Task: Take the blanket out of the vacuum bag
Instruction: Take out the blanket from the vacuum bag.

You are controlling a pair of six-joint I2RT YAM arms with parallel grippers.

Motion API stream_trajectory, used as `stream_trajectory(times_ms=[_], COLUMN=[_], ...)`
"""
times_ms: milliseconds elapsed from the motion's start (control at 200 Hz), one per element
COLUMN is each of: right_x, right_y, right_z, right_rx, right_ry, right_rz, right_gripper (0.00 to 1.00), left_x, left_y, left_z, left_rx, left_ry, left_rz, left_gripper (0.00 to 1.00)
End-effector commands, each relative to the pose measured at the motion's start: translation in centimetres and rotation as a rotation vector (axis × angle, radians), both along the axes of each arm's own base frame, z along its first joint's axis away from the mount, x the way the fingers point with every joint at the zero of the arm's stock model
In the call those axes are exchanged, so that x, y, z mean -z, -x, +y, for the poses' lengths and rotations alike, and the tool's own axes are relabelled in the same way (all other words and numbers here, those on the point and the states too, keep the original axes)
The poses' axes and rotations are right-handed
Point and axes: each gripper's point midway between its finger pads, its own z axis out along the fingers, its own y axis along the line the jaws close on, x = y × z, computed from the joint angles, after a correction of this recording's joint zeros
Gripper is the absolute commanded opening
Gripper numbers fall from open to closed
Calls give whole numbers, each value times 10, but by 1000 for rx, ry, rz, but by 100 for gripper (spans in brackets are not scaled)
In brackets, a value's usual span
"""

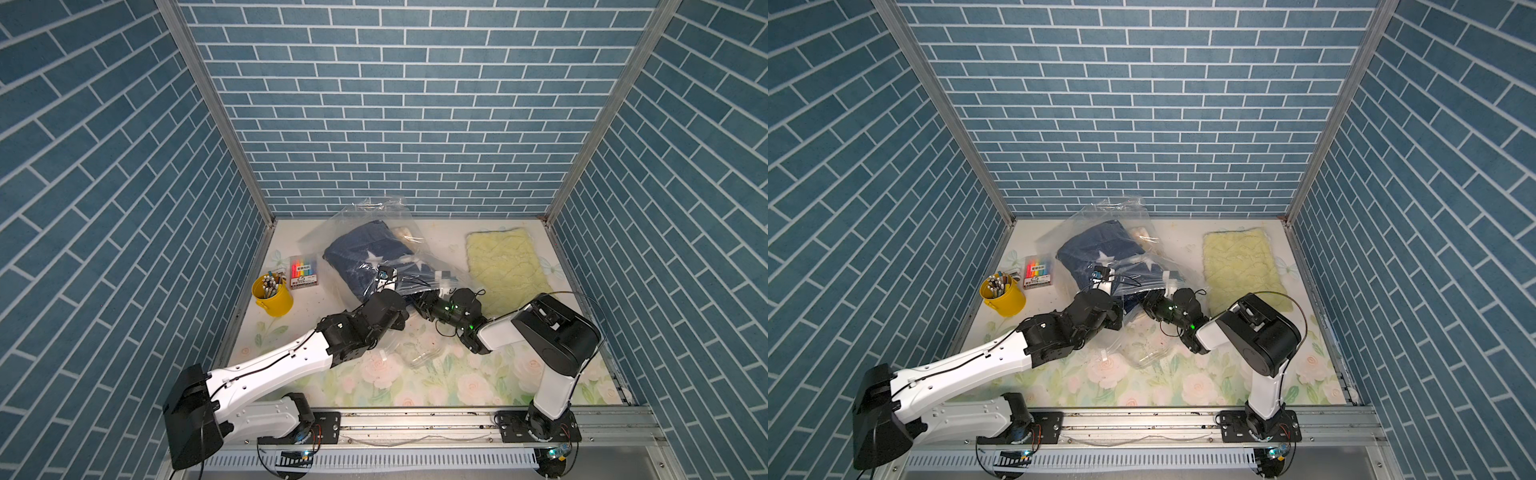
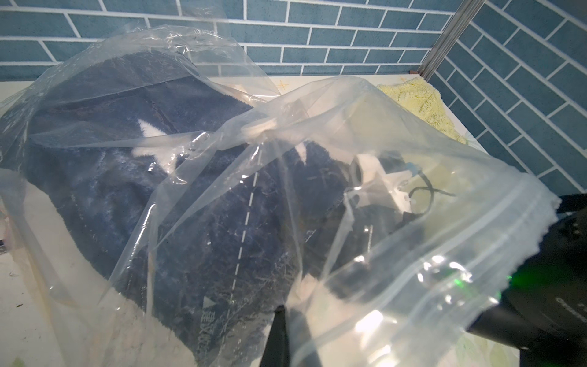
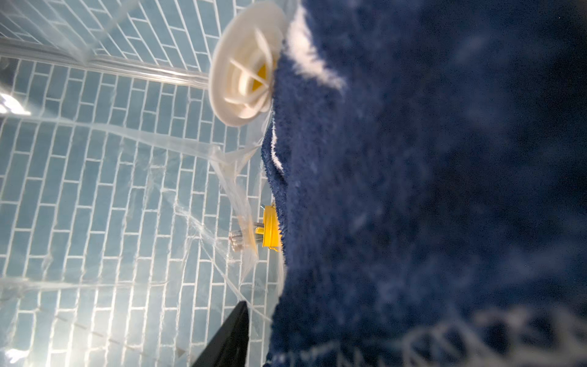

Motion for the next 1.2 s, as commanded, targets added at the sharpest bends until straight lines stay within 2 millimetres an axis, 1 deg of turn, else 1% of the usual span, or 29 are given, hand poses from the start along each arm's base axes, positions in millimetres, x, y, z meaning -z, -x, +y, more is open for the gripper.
stream_trajectory(times_ms=[0,110,340,450,500,560,595,655,720,810,950,1005,1195], right_x=[-23,-19,-9,-11,-15,-23,-29,-39,-52,-62,-68,-65,-44], right_y=[-1,1,4,3,2,-1,-2,-1,-1,-1,1,0,1], right_z=[6,6,1,-1,-1,-1,0,4,6,7,7,7,4], right_rx=[-19,-26,-22,-19,-18,-22,-26,-42,-57,-62,-70,-70,-56], right_ry=[-36,-36,-35,-39,-46,-58,-67,-74,-78,-64,-54,-49,-44], right_rz=[-74,-67,-45,-49,-55,-70,-83,-107,-142,-166,-181,-175,-123], right_gripper=[52,49,49,48,40,23,15,7,2,0,0,0,7], left_x=[-4,-5,-6,-9,-10,-11,-10,-11,-10,-11,-15,-15,-14], left_y=[-2,-3,-5,-5,-4,-4,-3,-2,-2,-2,-4,-4,-4], left_z=[3,1,1,3,4,4,5,6,8,8,7,6,6], left_rx=[-18,-18,-24,-28,-29,-30,-30,-32,-34,-35,-38,-38,-36], left_ry=[-10,-9,-13,-7,-8,-6,-8,-6,-6,-4,0,1,0], left_rz=[-17,-18,-19,-26,-27,-27,-25,-26,-27,-30,-36,-37,-35], left_gripper=[0,0,0,0,0,0,0,0,0,0,0,0,0])
